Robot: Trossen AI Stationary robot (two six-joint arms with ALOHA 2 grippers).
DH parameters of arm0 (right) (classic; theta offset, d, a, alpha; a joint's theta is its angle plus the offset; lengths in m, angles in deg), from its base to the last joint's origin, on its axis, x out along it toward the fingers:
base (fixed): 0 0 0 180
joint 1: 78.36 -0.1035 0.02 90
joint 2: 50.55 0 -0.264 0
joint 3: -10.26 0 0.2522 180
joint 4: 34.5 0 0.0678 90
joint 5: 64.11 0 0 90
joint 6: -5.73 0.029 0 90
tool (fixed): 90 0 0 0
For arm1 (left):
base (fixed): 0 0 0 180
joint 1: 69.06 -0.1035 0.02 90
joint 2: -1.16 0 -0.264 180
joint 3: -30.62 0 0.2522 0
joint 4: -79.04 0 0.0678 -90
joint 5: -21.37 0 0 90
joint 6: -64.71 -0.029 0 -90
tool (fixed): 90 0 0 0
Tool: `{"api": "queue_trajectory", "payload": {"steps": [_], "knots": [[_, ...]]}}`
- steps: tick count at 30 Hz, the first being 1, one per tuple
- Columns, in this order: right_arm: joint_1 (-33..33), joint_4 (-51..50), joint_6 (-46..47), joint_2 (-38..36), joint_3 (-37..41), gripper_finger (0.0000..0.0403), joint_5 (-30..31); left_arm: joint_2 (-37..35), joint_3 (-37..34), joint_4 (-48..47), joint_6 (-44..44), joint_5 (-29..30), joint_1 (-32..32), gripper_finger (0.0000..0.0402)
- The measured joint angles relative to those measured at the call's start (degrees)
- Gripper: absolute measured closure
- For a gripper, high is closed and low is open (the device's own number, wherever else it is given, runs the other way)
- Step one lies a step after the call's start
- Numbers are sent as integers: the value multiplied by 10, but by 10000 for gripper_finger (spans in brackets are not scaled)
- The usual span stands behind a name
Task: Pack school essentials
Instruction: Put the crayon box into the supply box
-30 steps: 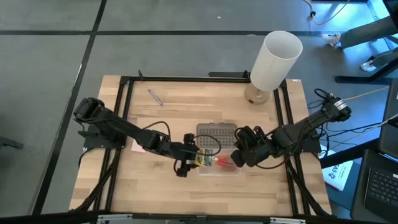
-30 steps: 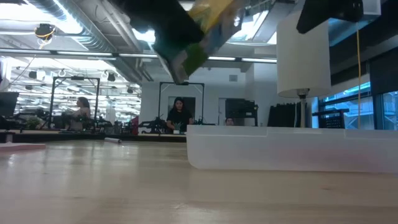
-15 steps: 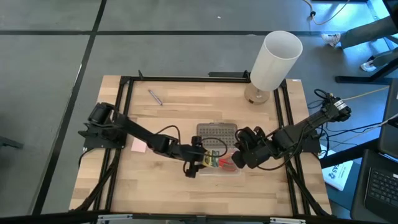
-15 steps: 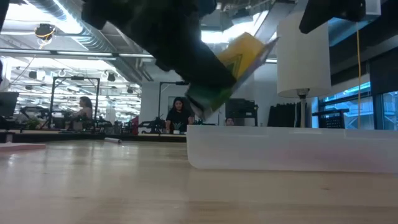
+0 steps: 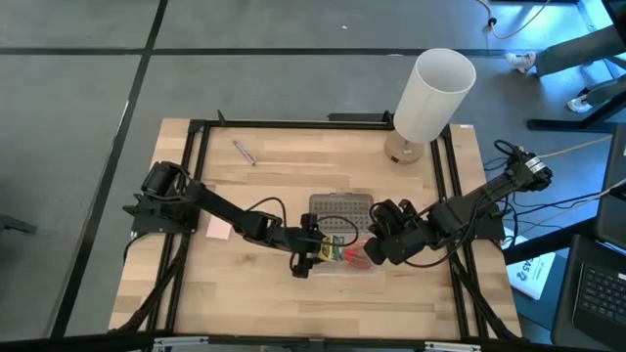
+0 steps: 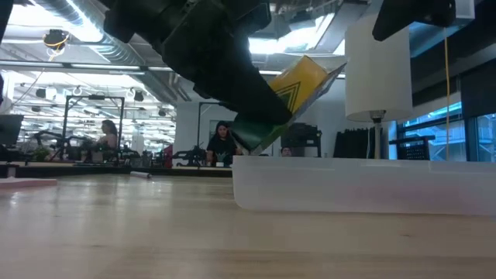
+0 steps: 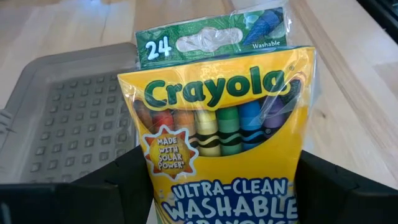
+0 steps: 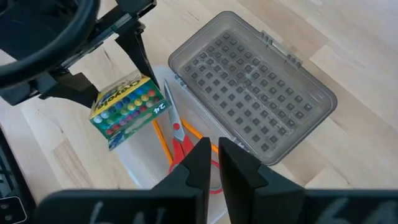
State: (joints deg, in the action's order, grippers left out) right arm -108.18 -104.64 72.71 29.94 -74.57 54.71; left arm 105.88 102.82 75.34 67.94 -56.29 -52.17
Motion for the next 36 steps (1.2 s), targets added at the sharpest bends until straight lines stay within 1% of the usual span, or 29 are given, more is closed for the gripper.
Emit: {"api": "queue_trajectory", "payload": {"steps": [12,19,25,36], "knots": [[0,0,0,0,0,368,0,0,0,-4,-4,1,0,123],[0,0,0,0,0,368,0,0,0,-4,-4,21,0,123],[0,1,0,0,1,368,0,19,-1,4,-4,20,5,123],[0,15,0,0,1,368,-4,18,-1,10,-4,20,6,123]]}}
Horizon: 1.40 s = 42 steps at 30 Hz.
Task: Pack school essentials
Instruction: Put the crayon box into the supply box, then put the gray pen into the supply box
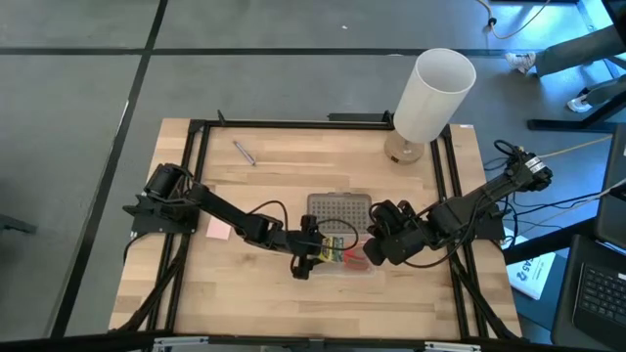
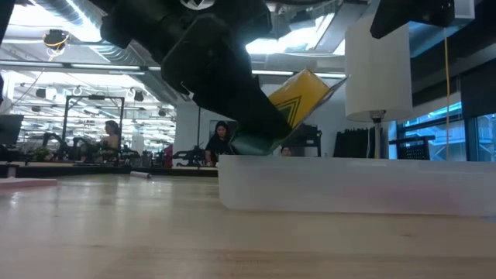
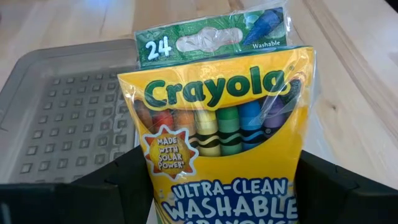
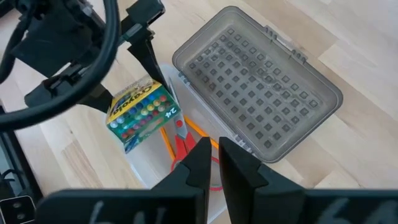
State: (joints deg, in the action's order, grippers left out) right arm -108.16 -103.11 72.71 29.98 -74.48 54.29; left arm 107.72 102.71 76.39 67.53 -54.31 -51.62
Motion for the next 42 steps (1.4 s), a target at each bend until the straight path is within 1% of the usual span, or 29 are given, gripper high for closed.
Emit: {"api": "queue_trajectory", "payload": {"steps": [8,10,19,22,26,29,32,36,39,42], "knots": [[0,0,0,0,0,368,0,0,0,-1,0,-3,2,118],[0,0,0,0,0,368,0,0,0,-2,3,-3,2,105],[0,3,0,0,0,368,-1,0,0,-12,17,12,2,26],[0,3,0,0,0,368,-1,0,0,-12,17,12,2,6],[0,3,0,0,0,368,-1,-3,0,-15,13,12,0,9],[0,4,0,0,0,368,-1,-31,1,-28,12,-2,-6,11],[0,4,0,0,0,368,-1,-77,1,-72,12,-5,-11,12],[0,6,-8,0,0,368,-1,-152,1,-161,13,-4,-19,12],[0,2,-94,0,0,368,-1,-203,1,-244,35,7,-27,12],[0,15,-151,0,0,368,-1,-244,1,-333,90,26,-37,12]]}}
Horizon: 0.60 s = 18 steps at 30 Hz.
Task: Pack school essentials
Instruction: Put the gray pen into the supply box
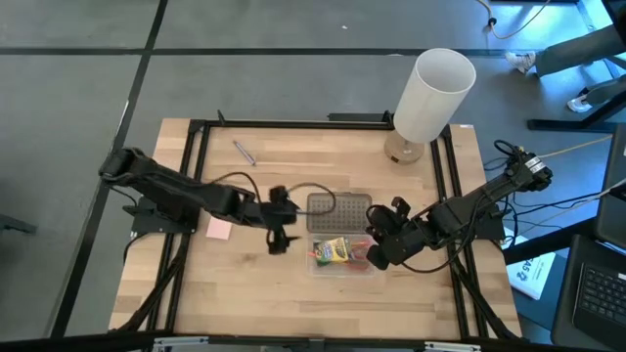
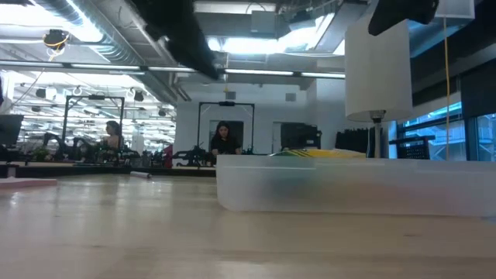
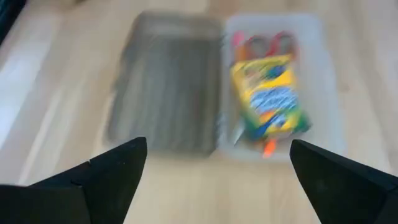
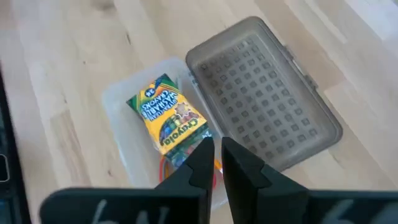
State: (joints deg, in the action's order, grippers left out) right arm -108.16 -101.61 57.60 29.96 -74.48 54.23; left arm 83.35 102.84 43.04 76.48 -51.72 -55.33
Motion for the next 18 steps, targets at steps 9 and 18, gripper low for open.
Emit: {"api": "queue_trajectory", "payload": {"steps": [9,18], "knots": [[1,60,-81,0,0,368,-31,-82,0,-261,122,17,-65,12],[1,146,-177,0,0,368,-95,-109,0,-323,89,-10,-239,12]]}}
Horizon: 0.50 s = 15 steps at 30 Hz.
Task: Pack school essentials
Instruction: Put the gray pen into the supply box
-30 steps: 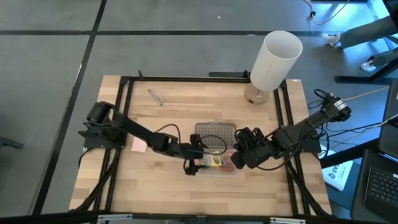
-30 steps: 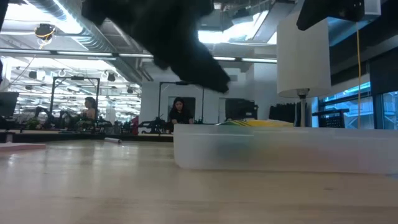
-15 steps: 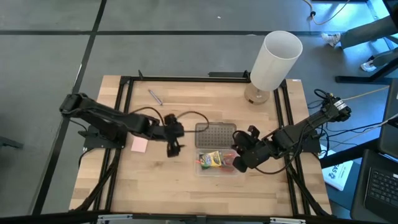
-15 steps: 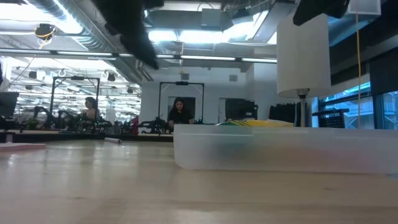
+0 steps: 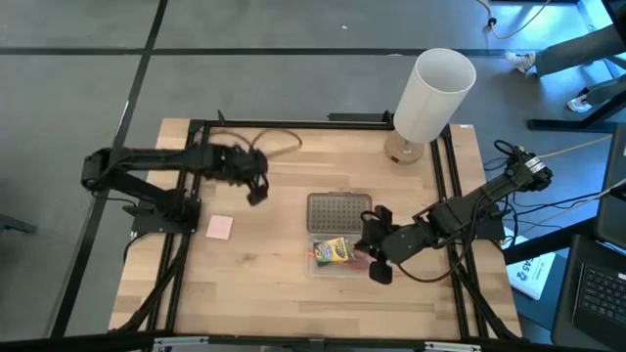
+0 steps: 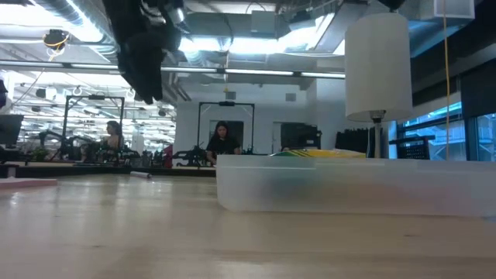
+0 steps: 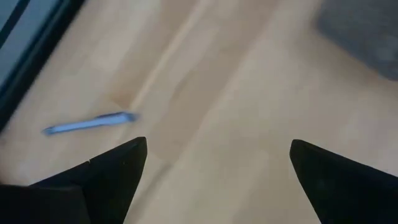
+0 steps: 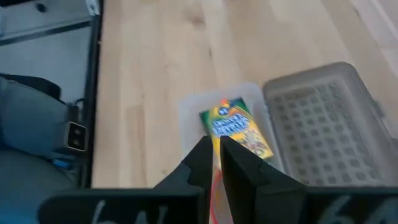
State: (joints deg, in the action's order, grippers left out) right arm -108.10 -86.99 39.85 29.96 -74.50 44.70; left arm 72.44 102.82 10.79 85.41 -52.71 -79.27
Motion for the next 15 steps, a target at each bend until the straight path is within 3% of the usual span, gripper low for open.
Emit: {"api": "queue_trajectory", "payload": {"steps": [6,9,12,15], "knots": [[0,24,-17,0,0,368,-5,21,0,8,-147,-33,-159,12],[0,27,-19,0,0,368,-5,52,-1,12,-214,-78,-233,12],[1,31,-30,0,0,368,-5,83,-1,31,-285,-104,-286,12],[2,38,-39,0,0,368,-5,108,-1,38,-301,-108,-318,12]]}}
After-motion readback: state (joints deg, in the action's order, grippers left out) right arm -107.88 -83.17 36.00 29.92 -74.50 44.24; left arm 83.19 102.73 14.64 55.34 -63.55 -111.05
